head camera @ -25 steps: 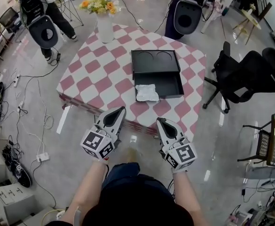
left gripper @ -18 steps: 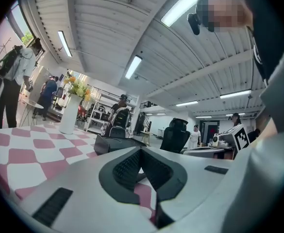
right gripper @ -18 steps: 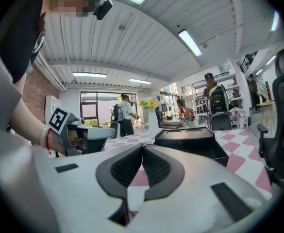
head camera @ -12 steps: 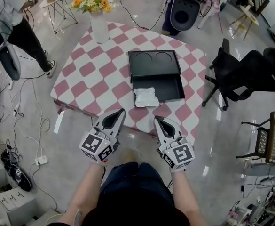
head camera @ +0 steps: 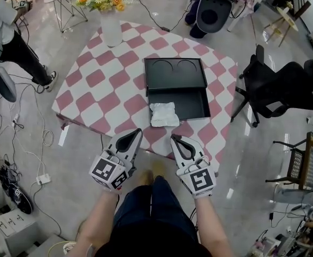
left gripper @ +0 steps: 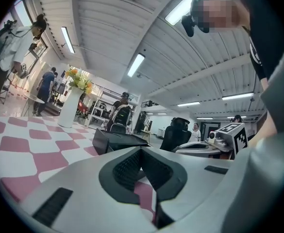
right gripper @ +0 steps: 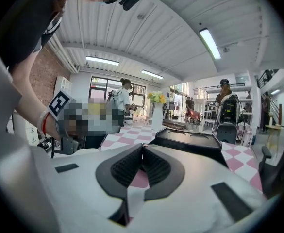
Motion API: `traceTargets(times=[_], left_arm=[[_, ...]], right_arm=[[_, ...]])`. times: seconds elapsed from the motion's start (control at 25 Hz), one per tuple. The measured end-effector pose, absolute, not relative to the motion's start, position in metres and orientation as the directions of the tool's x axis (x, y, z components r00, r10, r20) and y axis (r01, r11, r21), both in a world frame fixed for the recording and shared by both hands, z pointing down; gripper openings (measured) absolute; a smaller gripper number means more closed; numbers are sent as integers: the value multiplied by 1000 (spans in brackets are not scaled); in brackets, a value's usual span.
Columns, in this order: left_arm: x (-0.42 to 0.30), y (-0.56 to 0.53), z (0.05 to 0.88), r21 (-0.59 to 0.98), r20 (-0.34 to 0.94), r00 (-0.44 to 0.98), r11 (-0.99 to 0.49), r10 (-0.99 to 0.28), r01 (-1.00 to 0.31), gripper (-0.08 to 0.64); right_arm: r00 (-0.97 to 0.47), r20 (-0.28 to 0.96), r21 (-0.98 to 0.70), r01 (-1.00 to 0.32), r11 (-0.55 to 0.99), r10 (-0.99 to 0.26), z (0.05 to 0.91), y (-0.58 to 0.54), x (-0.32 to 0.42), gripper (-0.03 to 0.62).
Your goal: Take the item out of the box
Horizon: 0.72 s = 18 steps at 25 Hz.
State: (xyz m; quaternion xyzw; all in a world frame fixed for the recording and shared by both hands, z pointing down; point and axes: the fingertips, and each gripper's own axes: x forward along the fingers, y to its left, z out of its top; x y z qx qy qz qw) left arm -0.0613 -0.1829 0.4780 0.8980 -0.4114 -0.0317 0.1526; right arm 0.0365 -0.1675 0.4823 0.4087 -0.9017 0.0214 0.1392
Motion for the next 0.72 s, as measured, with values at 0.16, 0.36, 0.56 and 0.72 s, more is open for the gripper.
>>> traceTargets(times=[0.16,0.36,0.56,0.72], left_arm=[[-56,-188,481,292,73,650,-607,-756,-739,8],[-57,-194,485,288,72,633,-591,-771,-753,8],[-57,-196,491,293,79,625,-581,-777,-759,8],[-59,-199,497,299,87,607,-561,-790,-772,8]], right_arm=[[-636,251,158,-717,679,-730,484,-177,38,22],[-622,307,272,-667,693,-720,495,-188,39,48],[-596,390,405,-574,711,-703,510,-194,32,94],[-537,428,537,-496,683,-726,520,-202,33,94]])
